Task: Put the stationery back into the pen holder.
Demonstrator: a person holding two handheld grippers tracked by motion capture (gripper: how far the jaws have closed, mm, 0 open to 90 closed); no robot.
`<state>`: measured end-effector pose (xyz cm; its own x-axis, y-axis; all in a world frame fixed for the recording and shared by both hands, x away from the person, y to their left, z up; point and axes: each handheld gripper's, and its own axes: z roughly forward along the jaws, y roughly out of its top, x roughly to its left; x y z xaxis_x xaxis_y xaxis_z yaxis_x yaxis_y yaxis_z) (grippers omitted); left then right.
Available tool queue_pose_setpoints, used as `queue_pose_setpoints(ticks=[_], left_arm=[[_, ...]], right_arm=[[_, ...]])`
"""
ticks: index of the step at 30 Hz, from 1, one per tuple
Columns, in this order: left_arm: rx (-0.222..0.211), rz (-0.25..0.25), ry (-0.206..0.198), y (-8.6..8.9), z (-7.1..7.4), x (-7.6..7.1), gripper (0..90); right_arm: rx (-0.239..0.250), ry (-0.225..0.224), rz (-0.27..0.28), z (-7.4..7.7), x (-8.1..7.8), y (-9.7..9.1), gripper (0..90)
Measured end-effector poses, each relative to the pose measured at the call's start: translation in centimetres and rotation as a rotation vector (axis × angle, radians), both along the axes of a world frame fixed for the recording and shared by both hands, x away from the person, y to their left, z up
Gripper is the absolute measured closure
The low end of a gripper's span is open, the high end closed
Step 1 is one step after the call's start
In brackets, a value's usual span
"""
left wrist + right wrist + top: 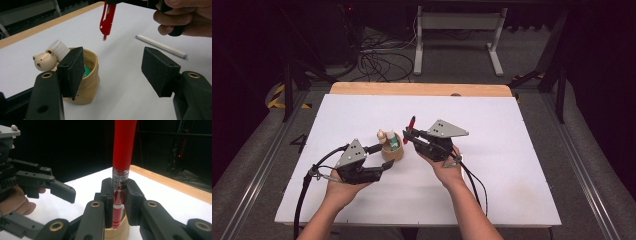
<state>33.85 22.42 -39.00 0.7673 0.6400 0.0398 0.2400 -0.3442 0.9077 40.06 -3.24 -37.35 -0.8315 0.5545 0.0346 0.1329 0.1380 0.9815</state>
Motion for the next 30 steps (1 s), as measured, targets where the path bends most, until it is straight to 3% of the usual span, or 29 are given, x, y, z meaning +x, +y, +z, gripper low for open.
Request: queue_pose_setpoints(ticks=[11, 30], left_arm=[[-0.006, 0.009, 0.021, 0.7, -0.6, 0.0, 34.8], [-0.008, 0.014, 0.028, 1.2, -0.9, -0.2, 34.7]], right_arm=[[-0.008, 0.005, 0.003, -1.2, 1.2, 2.0, 79.7], [-0.105, 0.038, -0.005, -3.2, 2.3, 4.1, 79.7]])
